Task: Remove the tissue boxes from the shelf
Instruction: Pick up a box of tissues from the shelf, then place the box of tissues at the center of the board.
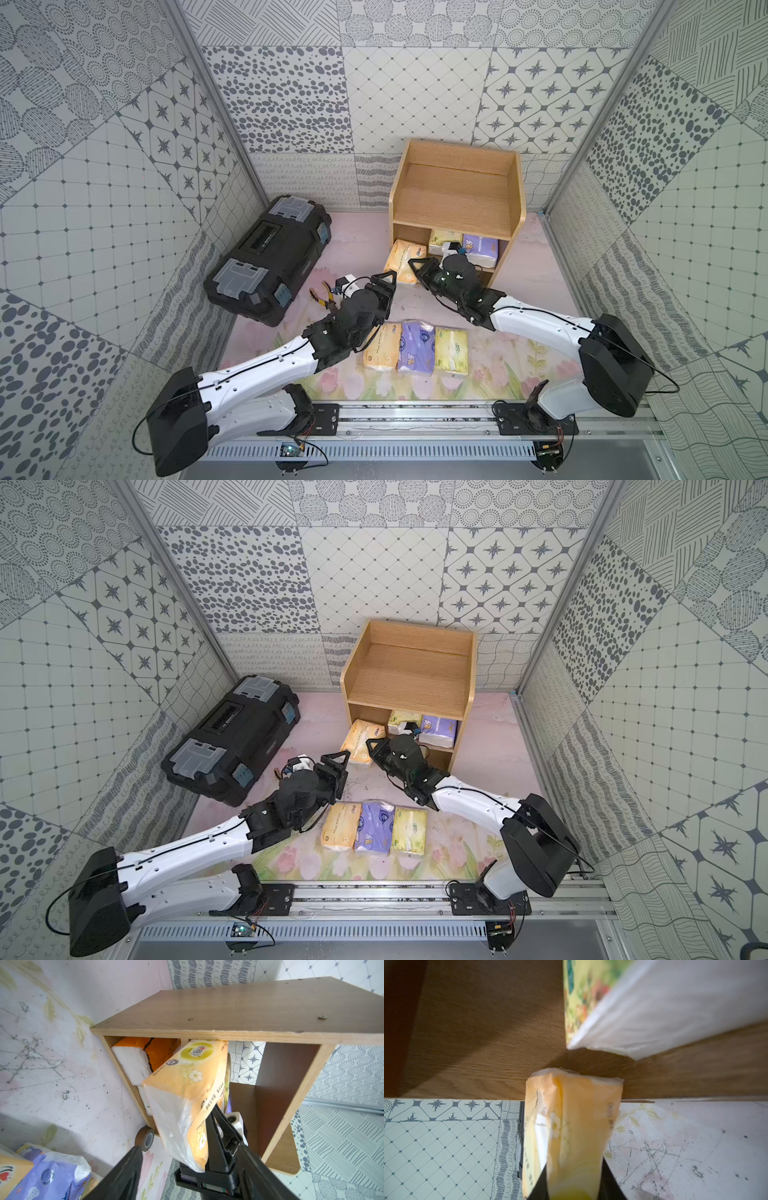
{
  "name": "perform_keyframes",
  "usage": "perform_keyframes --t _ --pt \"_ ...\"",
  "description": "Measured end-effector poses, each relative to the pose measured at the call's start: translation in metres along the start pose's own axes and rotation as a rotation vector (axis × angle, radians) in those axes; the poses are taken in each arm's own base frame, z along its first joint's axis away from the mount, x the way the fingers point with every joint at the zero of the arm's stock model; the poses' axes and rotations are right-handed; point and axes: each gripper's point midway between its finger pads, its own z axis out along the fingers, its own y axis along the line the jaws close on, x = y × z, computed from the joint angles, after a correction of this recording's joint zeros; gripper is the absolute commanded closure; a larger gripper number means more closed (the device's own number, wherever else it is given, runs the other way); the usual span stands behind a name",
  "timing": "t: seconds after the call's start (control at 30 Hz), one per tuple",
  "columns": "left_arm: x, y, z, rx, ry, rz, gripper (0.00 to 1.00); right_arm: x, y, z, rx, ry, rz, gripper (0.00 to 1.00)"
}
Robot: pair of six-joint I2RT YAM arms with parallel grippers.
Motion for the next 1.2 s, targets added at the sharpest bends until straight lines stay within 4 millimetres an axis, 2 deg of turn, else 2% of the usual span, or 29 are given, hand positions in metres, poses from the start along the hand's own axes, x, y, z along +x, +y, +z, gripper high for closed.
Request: perform_keyframes --t 0.13,0.27,0.4,0.6,0.9,1.2 --pt "-0.013 -0.002 -0.021 0.022 -0.028 0.044 0.19 0.007 0.001 -0.017 0.000 0.021 -0.026 0.87" --pt "-0.031 0.004 -0.044 0.035 -0.073 0.101 0.20 0.025 0.002 -0.034 0.003 0.065 -0.063 0.87" --pt "-0.052 0.013 -0.070 0.040 -0.127 0.162 0.21 0.053 -0.001 -0.047 0.017 0.127 -0.099 0.87" --pt "-0.084 0.035 -0.106 0.018 -0.209 0.234 0.22 0.108 -0.006 -0.058 0.044 0.223 -0.166 0.85" --pt "-0.107 0.092 -0.137 -0.159 -0.233 0.345 0.20 0.191 -0.029 -0.035 0.162 0.320 -0.232 0.82" --pt "-0.122 0.137 -0.160 -0.305 -0.241 0.364 0.21 0.236 -0.019 0.005 0.217 0.302 -0.214 0.80"
